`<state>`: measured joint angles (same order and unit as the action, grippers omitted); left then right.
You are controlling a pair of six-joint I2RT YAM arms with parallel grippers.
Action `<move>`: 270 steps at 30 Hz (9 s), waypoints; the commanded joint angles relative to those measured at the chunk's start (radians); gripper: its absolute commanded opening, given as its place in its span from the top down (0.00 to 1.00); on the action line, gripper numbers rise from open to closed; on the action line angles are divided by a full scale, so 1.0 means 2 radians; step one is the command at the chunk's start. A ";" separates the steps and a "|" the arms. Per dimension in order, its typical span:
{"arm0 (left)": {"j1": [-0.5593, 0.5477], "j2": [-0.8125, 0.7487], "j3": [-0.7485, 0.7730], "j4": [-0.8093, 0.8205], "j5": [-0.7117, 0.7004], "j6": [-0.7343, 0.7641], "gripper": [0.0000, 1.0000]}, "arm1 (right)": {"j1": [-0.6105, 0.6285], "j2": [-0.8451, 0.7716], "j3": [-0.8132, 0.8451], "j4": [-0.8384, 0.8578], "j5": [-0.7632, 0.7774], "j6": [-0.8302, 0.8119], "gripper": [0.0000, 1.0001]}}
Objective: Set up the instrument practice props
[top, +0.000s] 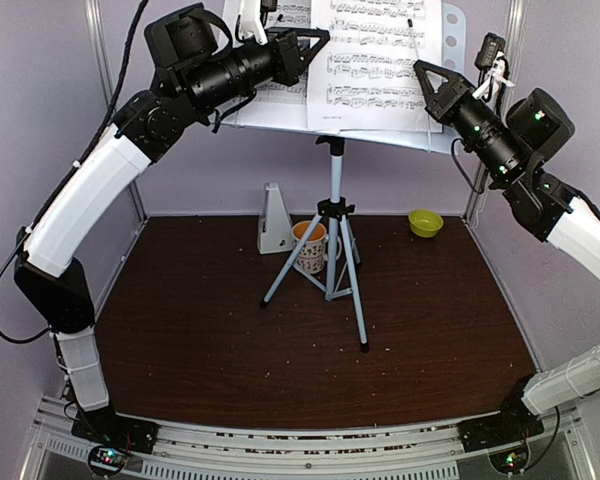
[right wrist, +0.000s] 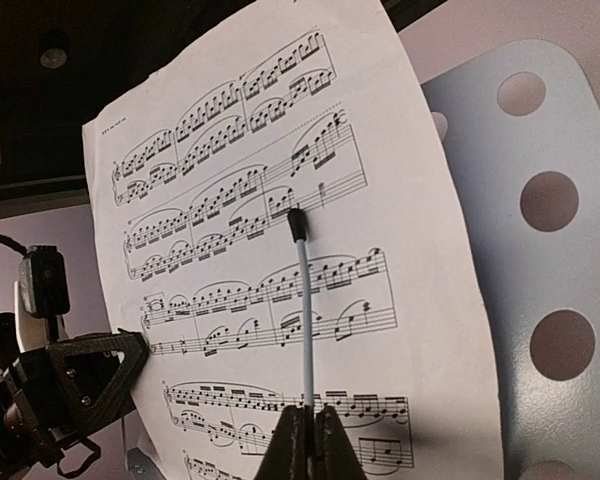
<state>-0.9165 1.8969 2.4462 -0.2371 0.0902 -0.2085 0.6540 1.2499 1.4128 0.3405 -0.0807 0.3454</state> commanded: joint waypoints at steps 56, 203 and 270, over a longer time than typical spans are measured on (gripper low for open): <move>-0.013 -0.024 0.006 -0.004 -0.010 0.054 0.55 | 0.008 0.009 0.012 0.024 -0.023 -0.011 1.00; 0.301 -0.409 -0.654 0.100 -0.003 -0.093 0.02 | 0.008 -0.289 -0.271 -0.080 0.009 -0.025 0.00; 0.298 0.345 0.001 -0.002 0.434 0.207 0.16 | -0.011 -0.292 -0.341 -0.146 0.010 -0.021 0.00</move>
<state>-0.3199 2.6057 2.4767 -0.2897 0.9218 0.2092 0.6407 0.6769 0.7025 0.0532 -0.0643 0.3096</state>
